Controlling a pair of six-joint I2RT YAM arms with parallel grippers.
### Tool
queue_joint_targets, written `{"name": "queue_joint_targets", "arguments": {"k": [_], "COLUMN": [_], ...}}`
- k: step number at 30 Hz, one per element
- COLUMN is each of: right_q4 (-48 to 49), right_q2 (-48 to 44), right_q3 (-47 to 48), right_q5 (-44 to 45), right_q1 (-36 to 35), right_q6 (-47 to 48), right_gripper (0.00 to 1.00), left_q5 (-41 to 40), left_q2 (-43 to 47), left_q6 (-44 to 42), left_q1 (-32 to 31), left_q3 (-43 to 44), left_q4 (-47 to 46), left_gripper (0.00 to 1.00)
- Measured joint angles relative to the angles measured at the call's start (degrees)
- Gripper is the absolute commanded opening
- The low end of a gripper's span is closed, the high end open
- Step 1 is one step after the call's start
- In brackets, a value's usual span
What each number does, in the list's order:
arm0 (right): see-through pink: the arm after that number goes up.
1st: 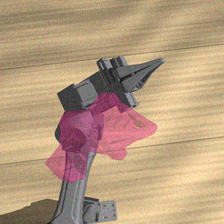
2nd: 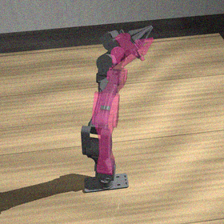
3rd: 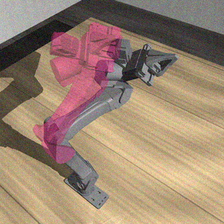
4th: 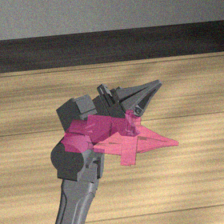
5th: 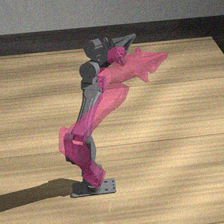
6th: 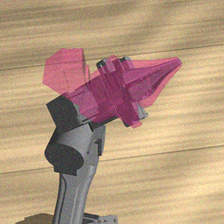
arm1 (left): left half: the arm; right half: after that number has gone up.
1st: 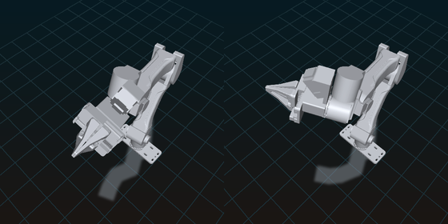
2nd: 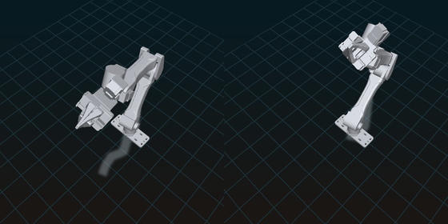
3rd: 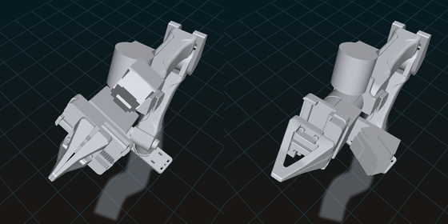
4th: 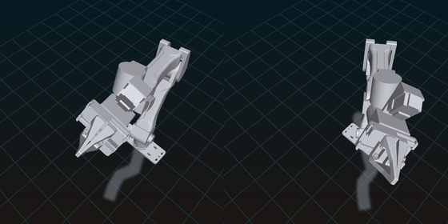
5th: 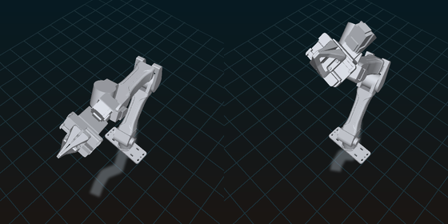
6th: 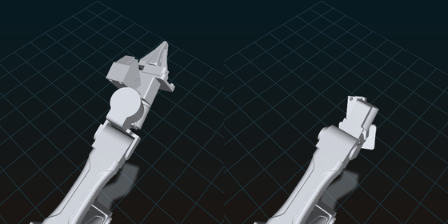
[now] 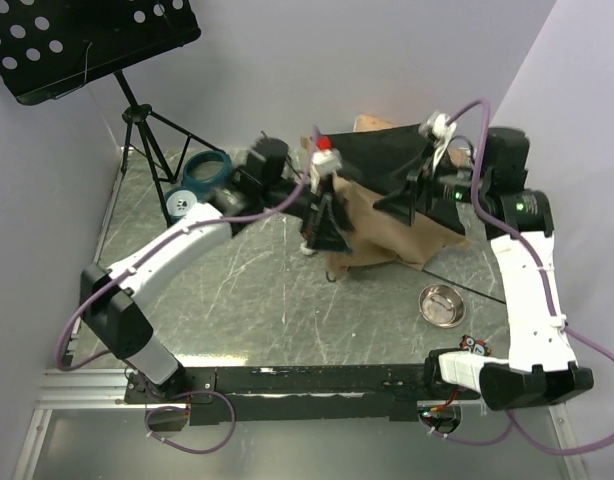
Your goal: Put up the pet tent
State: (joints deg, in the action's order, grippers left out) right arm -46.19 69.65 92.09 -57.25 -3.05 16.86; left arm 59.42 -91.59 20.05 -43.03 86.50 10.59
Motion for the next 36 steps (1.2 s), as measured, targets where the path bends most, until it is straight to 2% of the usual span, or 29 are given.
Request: {"name": "queue_joint_targets", "arguments": {"k": [3,6,9,10,14,16,18,22,24,28,36], "right_q4": [-1.4,-3.5,-5.6,-5.9,-7.5,-7.3,-7.0,-4.5,-2.1,2.6,5.9], "right_q2": [-2.8,-4.1,-2.5,-1.9,-0.5,-1.1,-2.5,-7.9,-11.3,-16.8,-25.5], "right_q3": [-5.5,-10.8,-12.0,-12.0,-11.5,-11.4,-11.4,-9.6,-7.6,-4.3,-3.6], "right_q5": [-0.3,0.7,1.6,1.9,2.9,3.3,3.6,3.7,3.9,5.0,11.3], "right_q1": [-2.3,-7.7,-10.2,-10.3,-10.3,-10.2,-9.9,-8.2,-7.8,-7.7,-7.4], "right_q6": [1.5,3.9,6.0,6.8,8.6,8.5,8.1,5.4,3.7,0.3,-6.1], "right_gripper": [1.0,0.98,0.94,0.94,0.95,0.96,0.97,1.0,1.0,1.0,1.0], "left_q5": [1.8,2.4,2.2,2.2,1.1,0.3,-1.2,-5.4,-7.3,-9.0,-8.7], "left_q2": [1.0,1.6,2.0,2.3,5.1,6.4,7.2,8.8,9.0,9.1,8.4], "left_q6": [-10.8,-22.8,-30.3,-31.8,-33.4,-33.4,-32.5,-28.2,-25.8,-23.1,-22.3], "left_q1": [5.0,10.3,15.5,17.6,24.1,25.0,24.8,25.0,25.9,27.2,34.4], "left_q3": [4.7,8.3,9.8,9.7,6.1,4.4,3.2,-0.8,-2.3,-3.7,-6.7], "left_q4": [11.3,24.0,31.8,33.1,32.7,31.5,29.6,23.0,20.3,17.8,12.7], "left_gripper": [1.0,1.0,0.98,0.95,0.85,0.82,0.82,0.9,0.88,0.74,0.26]}}
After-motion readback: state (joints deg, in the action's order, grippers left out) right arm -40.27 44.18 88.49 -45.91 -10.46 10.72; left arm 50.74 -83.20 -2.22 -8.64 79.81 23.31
